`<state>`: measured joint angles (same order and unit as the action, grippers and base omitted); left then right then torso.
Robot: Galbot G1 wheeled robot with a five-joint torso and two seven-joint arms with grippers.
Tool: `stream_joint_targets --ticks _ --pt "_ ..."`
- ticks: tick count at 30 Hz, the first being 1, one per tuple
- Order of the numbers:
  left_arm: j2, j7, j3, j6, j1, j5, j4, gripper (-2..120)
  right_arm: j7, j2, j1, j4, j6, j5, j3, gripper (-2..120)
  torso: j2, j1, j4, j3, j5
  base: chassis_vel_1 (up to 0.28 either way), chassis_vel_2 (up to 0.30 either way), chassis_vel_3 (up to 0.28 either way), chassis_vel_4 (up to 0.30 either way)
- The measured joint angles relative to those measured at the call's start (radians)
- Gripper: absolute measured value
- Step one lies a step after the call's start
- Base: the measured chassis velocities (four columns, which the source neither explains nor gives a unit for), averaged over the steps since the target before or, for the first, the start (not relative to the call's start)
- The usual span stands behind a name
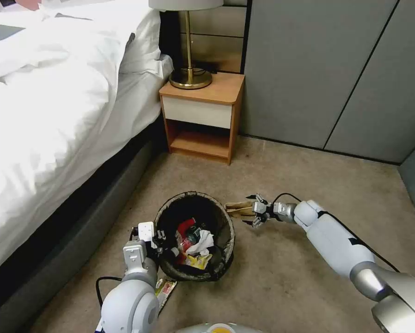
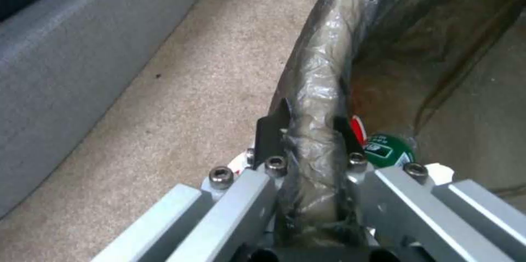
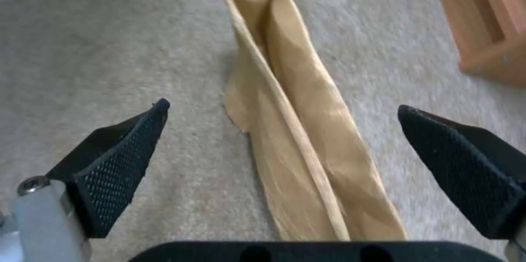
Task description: Pick up the trash bin, then pick up the garbage from the floor and place it into the trash bin.
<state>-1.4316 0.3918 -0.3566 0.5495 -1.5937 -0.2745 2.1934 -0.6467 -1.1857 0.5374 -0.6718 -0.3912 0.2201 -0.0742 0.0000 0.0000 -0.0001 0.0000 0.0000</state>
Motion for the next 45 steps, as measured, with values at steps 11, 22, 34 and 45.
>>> stream_joint_targets --ticks 11,22,34,45 --pt "-0.004 0.0 0.002 -0.002 -0.015 0.015 0.001 0 0.092 -0.04 -0.026 0.107 0.06 -0.022 0.023 100 0.0 0.0 0.0001 0.0 0.0 0.0 0.0 0.0 0.0" --pt "-0.004 -0.001 -0.005 -0.008 -0.031 0.021 0.009 0 0.101 -0.081 -0.05 0.186 0.088 -0.032 0.023 93 0.0 0.0 0.0 0.0 0.0 0.0 0.0 0.0 0.0" --pt "-0.004 -0.001 -0.004 -0.008 -0.029 0.021 0.011 0 0.119 -0.08 -0.032 0.185 0.083 -0.087 0.017 50 0.0 0.0 0.0 0.0 -0.0002 0.0 0.0 0.0 0.0" --pt "-0.004 -0.002 -0.003 -0.009 -0.023 0.02 0.011 0 0.124 -0.08 -0.032 0.189 0.08 -0.101 0.014 10 0.0 0.0 0.0001 0.0 0.0 0.0 0.0 0.0 0.0"
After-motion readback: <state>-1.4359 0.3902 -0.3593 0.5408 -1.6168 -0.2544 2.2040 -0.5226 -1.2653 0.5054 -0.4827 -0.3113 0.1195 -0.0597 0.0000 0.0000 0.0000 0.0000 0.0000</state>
